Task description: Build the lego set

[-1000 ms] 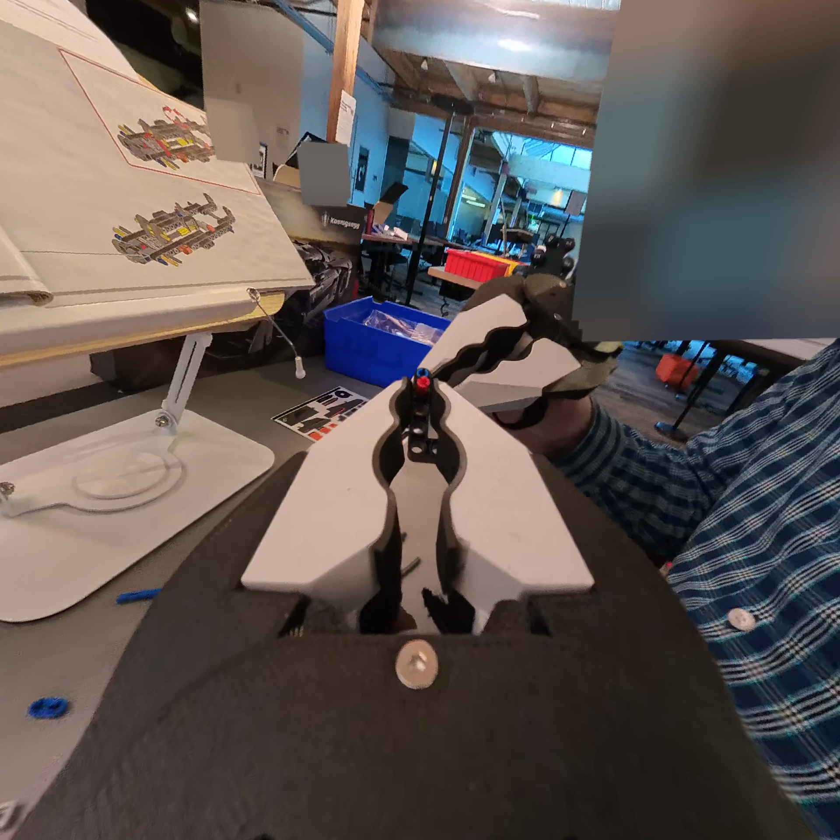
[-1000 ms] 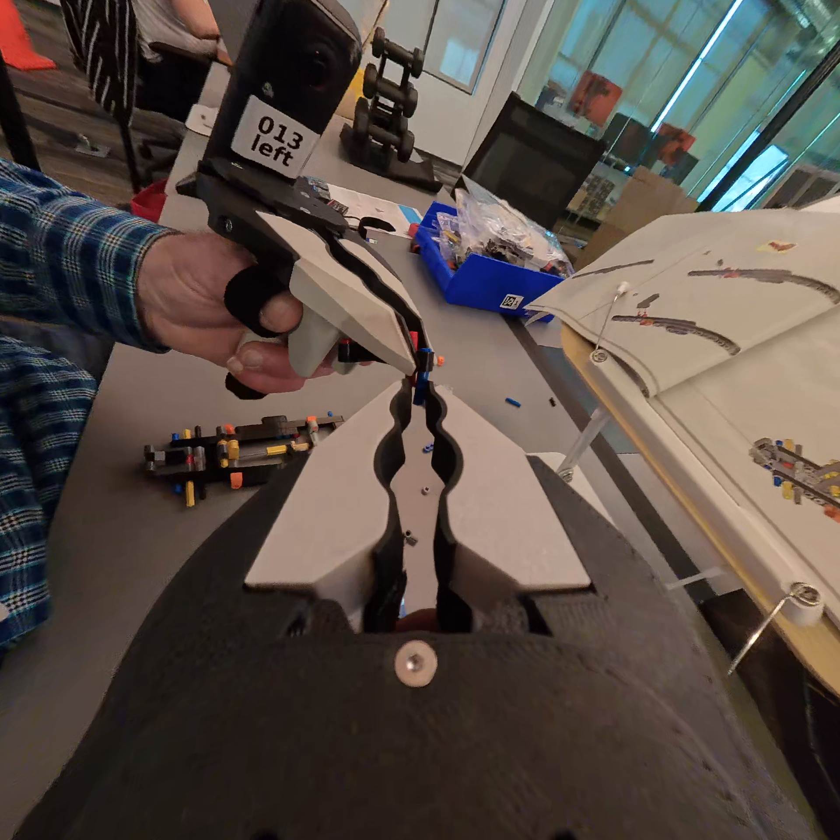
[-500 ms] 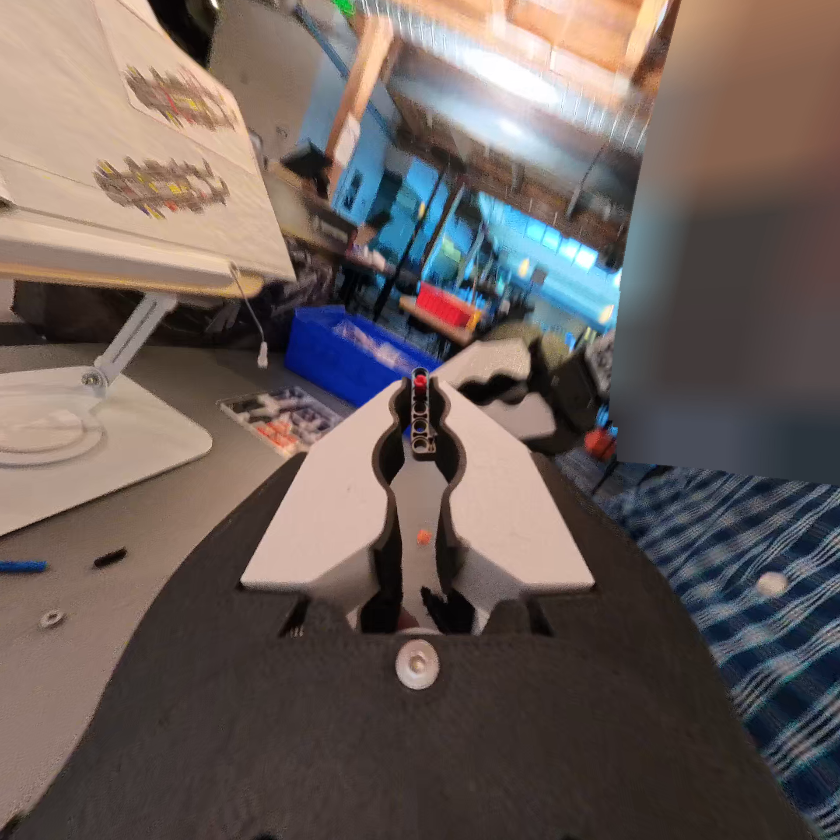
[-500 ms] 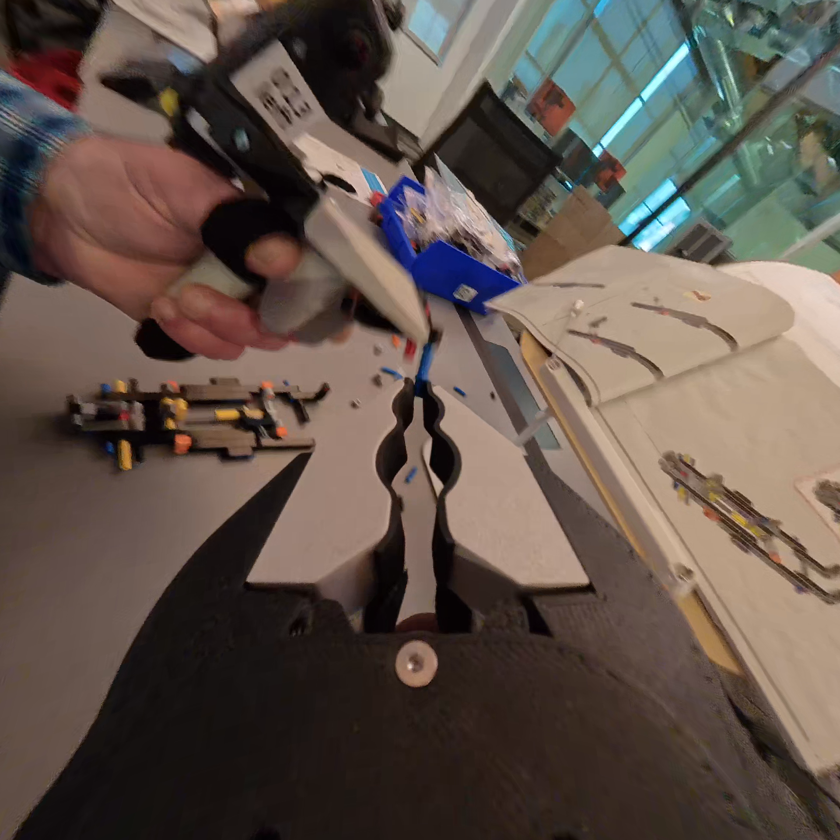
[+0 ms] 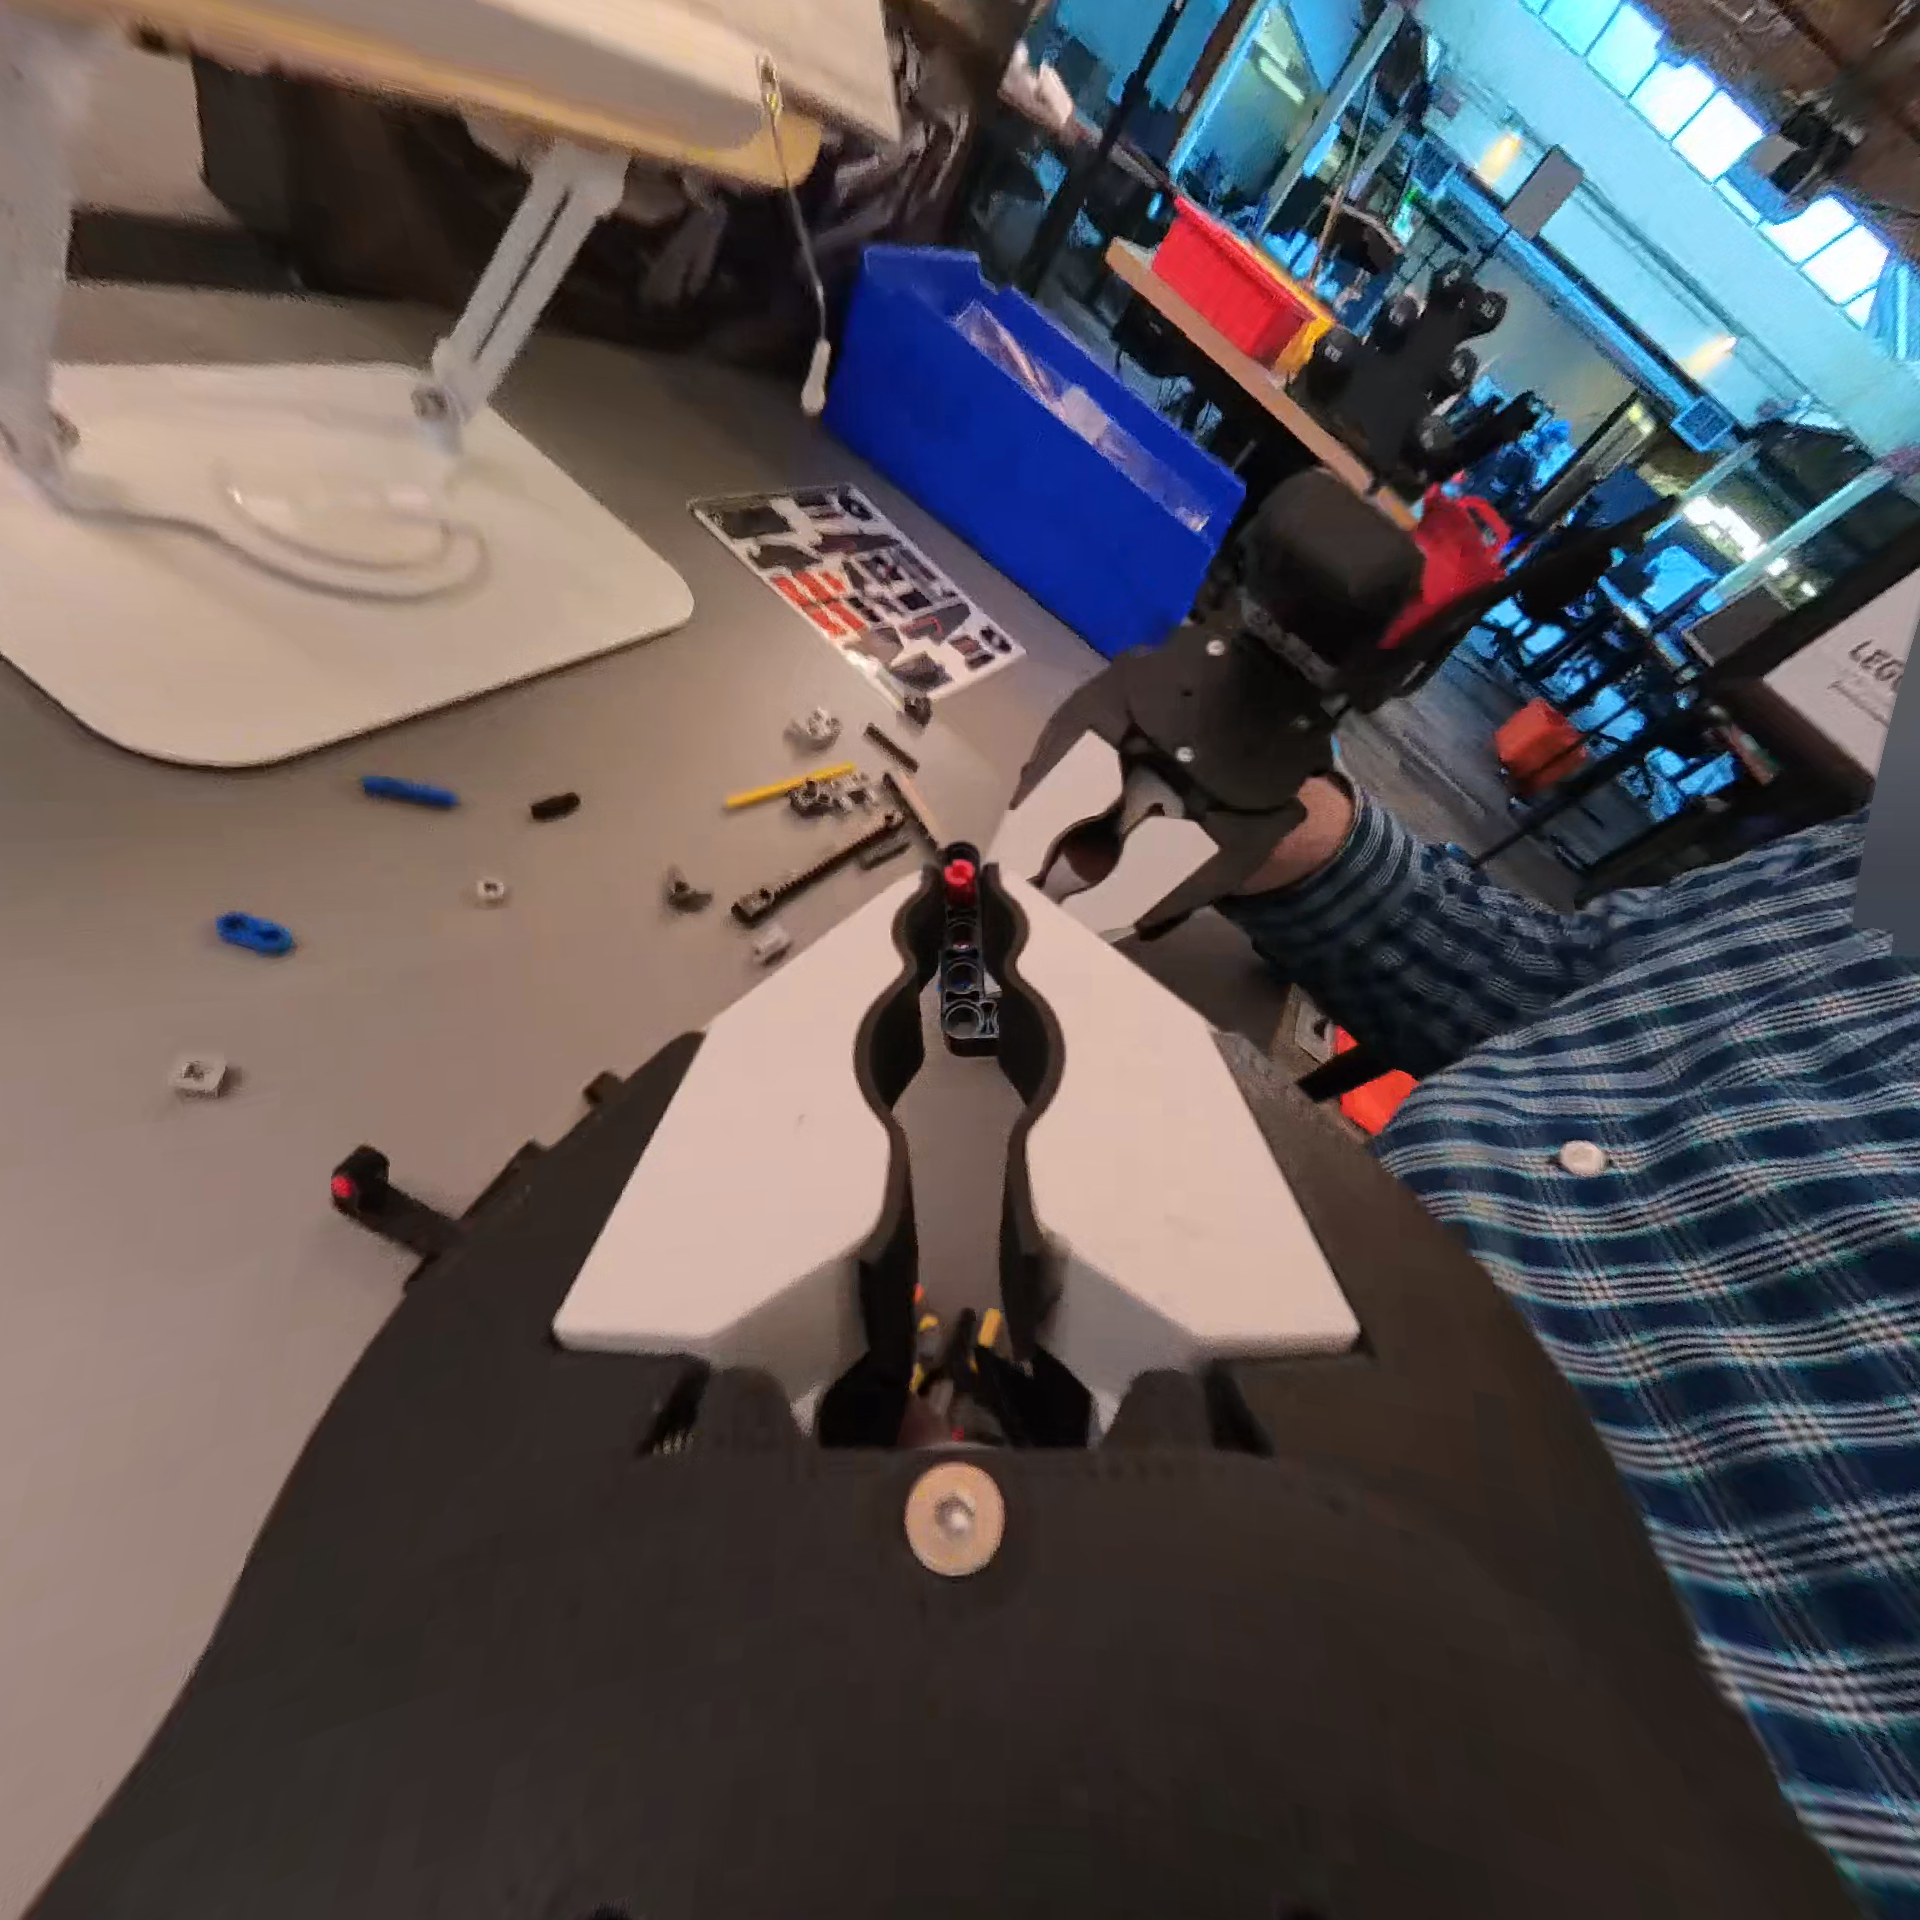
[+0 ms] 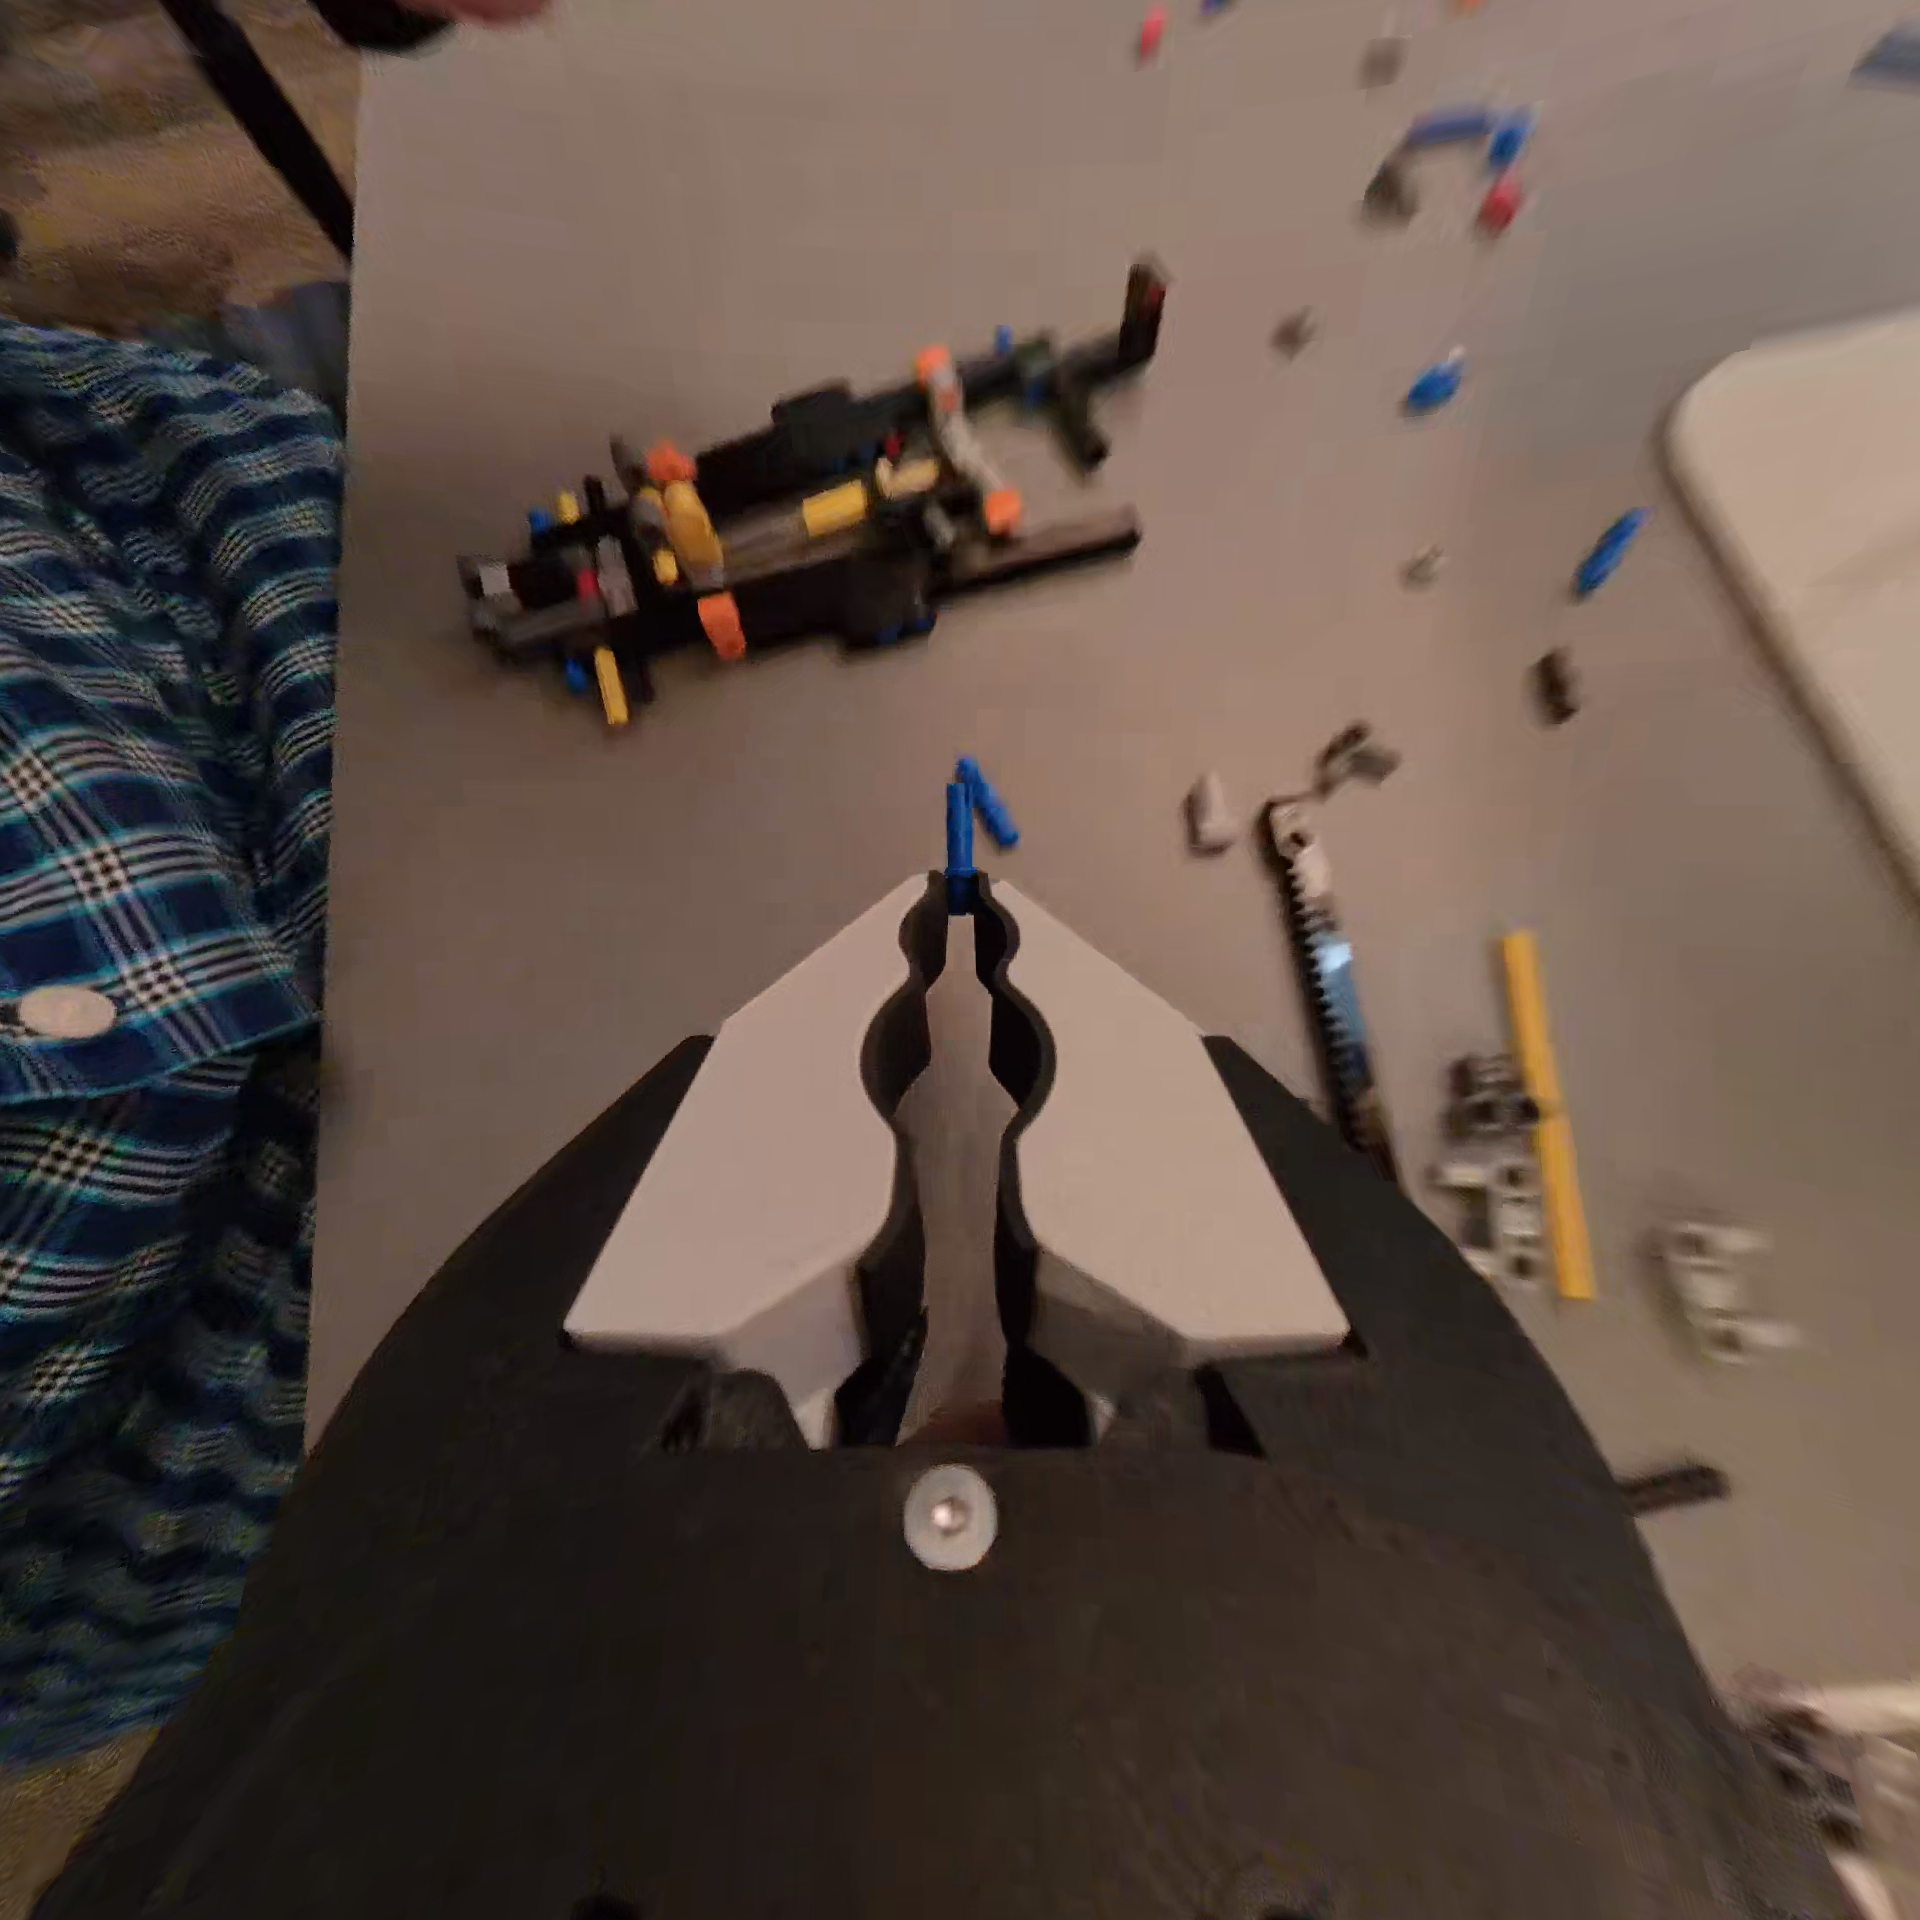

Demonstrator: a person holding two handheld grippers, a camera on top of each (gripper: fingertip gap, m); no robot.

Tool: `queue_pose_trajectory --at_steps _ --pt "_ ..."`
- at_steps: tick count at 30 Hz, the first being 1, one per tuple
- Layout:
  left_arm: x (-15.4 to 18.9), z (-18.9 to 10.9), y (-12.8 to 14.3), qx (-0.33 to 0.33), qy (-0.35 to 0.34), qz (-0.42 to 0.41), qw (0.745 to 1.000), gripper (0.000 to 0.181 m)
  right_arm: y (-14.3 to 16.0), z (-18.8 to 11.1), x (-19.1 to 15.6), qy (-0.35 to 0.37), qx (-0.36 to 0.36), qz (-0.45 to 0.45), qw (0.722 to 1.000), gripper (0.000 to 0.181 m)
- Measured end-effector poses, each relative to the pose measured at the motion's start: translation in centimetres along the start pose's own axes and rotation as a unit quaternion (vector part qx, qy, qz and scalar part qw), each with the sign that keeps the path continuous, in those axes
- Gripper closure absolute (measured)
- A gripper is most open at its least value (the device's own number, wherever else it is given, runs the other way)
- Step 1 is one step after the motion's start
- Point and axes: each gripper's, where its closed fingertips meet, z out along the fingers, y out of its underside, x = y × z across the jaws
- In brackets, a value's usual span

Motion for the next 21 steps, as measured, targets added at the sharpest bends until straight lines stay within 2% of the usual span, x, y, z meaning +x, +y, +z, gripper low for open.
queue_pose_trajectory --at_steps 3,6,10,11,13,16,19,21 --pt "-0.9 0.1 2.1 -0.052 -0.007 -0.001 0.999 0.175 2.0 1.7 0.0 -0.015 -0.038 0.034 0.999 0.178" --pt "-0.8 0.3 2.8 -0.066 0.001 0.011 0.998 0.175 1.9 2.3 -0.4 -0.027 -0.038 0.039 0.998 0.168" --pt "-1.3 0.7 3.5 -0.085 0.000 0.027 0.996 0.176 1.5 1.8 0.6 -0.006 -0.040 0.028 0.999 0.162" --pt "-1.3 0.8 3.7 -0.093 -0.001 0.034 0.995 0.175 1.0 1.4 0.9 0.001 -0.031 0.021 0.999 0.160" --pt "-1.5 1.0 4.2 -0.117 -0.008 0.059 0.991 0.175 -0.6 0.5 0.9 0.007 -0.010 0.006 1.000 0.168" --pt "-0.8 1.6 4.1 -0.132 0.002 0.084 0.988 0.176 -4.5 -0.9 0.3 -0.008 0.050 -0.012 0.999 0.174" --pt "-0.4 2.3 3.9 -0.141 0.007 0.102 0.985 0.176 -7.5 -1.1 -0.6 -0.045 0.093 -0.022 0.994 0.172" --pt "0.2 2.6 3.8 -0.144 0.023 0.105 0.984 0.176 -8.5 -0.7 -0.7 -0.052 0.100 -0.037 0.993 0.170"
